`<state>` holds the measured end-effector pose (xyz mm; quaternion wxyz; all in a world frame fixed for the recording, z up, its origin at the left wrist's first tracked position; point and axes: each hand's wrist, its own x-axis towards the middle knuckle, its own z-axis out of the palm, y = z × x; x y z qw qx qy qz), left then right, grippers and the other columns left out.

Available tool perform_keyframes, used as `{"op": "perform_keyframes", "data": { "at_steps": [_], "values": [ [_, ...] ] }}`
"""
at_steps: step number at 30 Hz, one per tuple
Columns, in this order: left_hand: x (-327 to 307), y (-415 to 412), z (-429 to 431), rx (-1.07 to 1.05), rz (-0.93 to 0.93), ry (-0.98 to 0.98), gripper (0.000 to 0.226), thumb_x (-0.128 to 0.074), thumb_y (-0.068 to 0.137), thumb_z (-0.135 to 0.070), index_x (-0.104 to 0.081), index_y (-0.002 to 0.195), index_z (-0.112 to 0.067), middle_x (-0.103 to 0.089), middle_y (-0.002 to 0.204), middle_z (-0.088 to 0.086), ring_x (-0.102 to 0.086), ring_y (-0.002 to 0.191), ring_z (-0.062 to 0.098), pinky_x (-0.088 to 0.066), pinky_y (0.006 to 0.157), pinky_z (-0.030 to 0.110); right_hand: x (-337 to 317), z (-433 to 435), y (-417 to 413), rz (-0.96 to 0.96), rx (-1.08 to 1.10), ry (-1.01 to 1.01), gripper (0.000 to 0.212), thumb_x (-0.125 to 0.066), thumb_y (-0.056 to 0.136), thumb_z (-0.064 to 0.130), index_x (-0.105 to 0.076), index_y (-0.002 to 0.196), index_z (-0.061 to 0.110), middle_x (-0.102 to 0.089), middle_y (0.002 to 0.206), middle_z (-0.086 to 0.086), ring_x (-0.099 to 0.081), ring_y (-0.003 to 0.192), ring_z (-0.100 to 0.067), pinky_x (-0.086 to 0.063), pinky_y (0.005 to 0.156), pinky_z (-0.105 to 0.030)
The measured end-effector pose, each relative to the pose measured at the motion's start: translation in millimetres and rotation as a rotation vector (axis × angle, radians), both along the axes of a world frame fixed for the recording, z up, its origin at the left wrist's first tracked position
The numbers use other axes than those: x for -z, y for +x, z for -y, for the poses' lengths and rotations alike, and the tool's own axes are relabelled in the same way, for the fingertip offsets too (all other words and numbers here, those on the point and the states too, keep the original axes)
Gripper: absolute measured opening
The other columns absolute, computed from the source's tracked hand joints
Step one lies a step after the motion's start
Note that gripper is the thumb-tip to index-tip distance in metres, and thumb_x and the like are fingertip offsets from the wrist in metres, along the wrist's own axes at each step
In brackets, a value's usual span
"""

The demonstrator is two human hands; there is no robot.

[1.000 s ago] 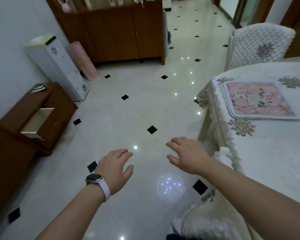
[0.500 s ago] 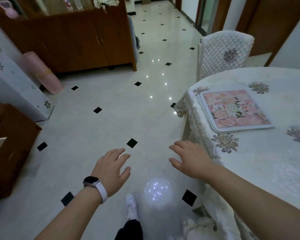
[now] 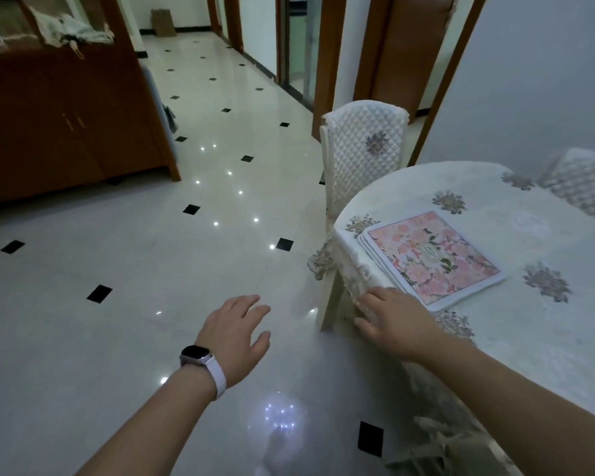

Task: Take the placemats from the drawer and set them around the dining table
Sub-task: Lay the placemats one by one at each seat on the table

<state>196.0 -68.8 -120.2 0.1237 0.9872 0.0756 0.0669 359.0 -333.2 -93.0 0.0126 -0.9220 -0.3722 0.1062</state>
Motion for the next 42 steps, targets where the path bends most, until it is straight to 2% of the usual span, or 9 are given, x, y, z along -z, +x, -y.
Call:
{"op": "perform_keyframes", "data": {
  "at_steps": [4, 13, 20, 24, 28, 37, 39, 42],
  "values": [
    [-5.4, 49.3, -24.1, 0.106, -0.005, -0.022, 0.046, -0.044, 0.078, -0.043, -0.067, 0.11, -0.019, -0.064, 0.119, 0.005, -0.061, 0.107, 0.029, -0.054, 0.078, 0.041, -10.0, -3.9, 5.7, 0.016, 0.132, 0.023, 0.05, -0.039, 0.096, 0.054, -0.046, 0.139, 0.029, -0.05, 0.139, 0.004, -0.048, 0.122, -0.019, -0.043, 0.101, -0.039],
    [1.1, 154.4, -15.1, 0.346, -0.028, -0.035, 0.049, -0.044, 0.078, -0.044, -0.067, 0.112, -0.018, -0.066, 0.118, 0.006, -0.062, 0.105, 0.029, -0.054, 0.079, 0.042, 8.3, 18.5, 42.4, 0.011, 0.398, 0.051, 0.049, -0.041, 0.097, 0.052, -0.047, 0.139, 0.029, -0.051, 0.139, 0.006, -0.05, 0.12, -0.018, -0.044, 0.098, -0.037],
    [17.3, 239.2, -21.3, 0.419, -0.078, -0.011, 0.044, -0.046, 0.079, -0.044, -0.064, 0.113, -0.022, -0.065, 0.117, 0.005, -0.063, 0.104, 0.027, -0.054, 0.078, 0.04, 59.3, 9.3, 117.4, -0.093, 0.469, 0.094, 0.049, -0.043, 0.096, 0.049, -0.046, 0.139, 0.026, -0.051, 0.138, 0.004, -0.051, 0.117, -0.019, -0.044, 0.096, -0.036],
    [22.3, 297.7, -23.9, 0.465, -0.137, 0.008, 0.045, -0.046, 0.079, -0.045, -0.065, 0.112, -0.021, -0.067, 0.114, 0.003, -0.064, 0.101, 0.026, -0.054, 0.078, 0.038, 76.1, 14.2, 163.2, -0.145, 0.584, 0.17, 0.052, -0.043, 0.097, 0.049, -0.045, 0.142, 0.023, -0.05, 0.141, 0.002, -0.05, 0.121, -0.018, -0.043, 0.1, -0.035],
    [23.4, 357.0, -8.5, 0.531, -0.151, -0.015, 0.045, -0.047, 0.079, -0.043, -0.065, 0.112, -0.019, -0.067, 0.115, 0.004, -0.063, 0.102, 0.026, -0.055, 0.079, 0.038, 82.0, 35.2, 191.2, -0.155, 0.686, 0.175, 0.049, -0.044, 0.096, 0.047, -0.05, 0.138, 0.021, -0.052, 0.138, 0.001, -0.052, 0.118, -0.019, -0.044, 0.096, -0.036],
    [46.0, 450.4, 38.8, 0.698, -0.238, -0.044, 0.054, -0.039, 0.083, -0.046, -0.06, 0.126, -0.021, -0.058, 0.13, 0.001, -0.054, 0.119, 0.024, -0.047, 0.092, 0.037, 80.7, 67.5, 211.4, -0.135, 0.909, 0.113, 0.046, -0.044, 0.096, 0.044, -0.051, 0.135, 0.022, -0.054, 0.134, 0.001, -0.051, 0.119, -0.021, -0.045, 0.096, -0.036],
    [53.9, 469.2, 46.8, 0.729, -0.291, -0.042, 0.05, -0.045, 0.086, -0.043, -0.056, 0.13, -0.021, -0.054, 0.135, 0.0, -0.049, 0.123, 0.022, -0.043, 0.097, 0.035, 81.0, 73.5, 209.5, -0.147, 0.975, 0.108, 0.046, -0.044, 0.097, 0.046, -0.051, 0.135, 0.022, -0.053, 0.134, 0.001, -0.051, 0.119, -0.021, -0.045, 0.097, -0.036],
    [66.3, 494.6, 58.3, 0.775, -0.328, -0.062, 0.044, -0.054, 0.089, -0.037, -0.057, 0.129, -0.02, -0.054, 0.134, 0.002, -0.051, 0.121, 0.023, -0.045, 0.097, 0.036, 83.8, 80.5, 205.0, -0.199, 1.108, 0.11, 0.047, -0.045, 0.096, 0.045, -0.05, 0.136, 0.021, -0.051, 0.136, 0.0, -0.05, 0.121, -0.022, -0.044, 0.098, -0.037]
  ]
}}
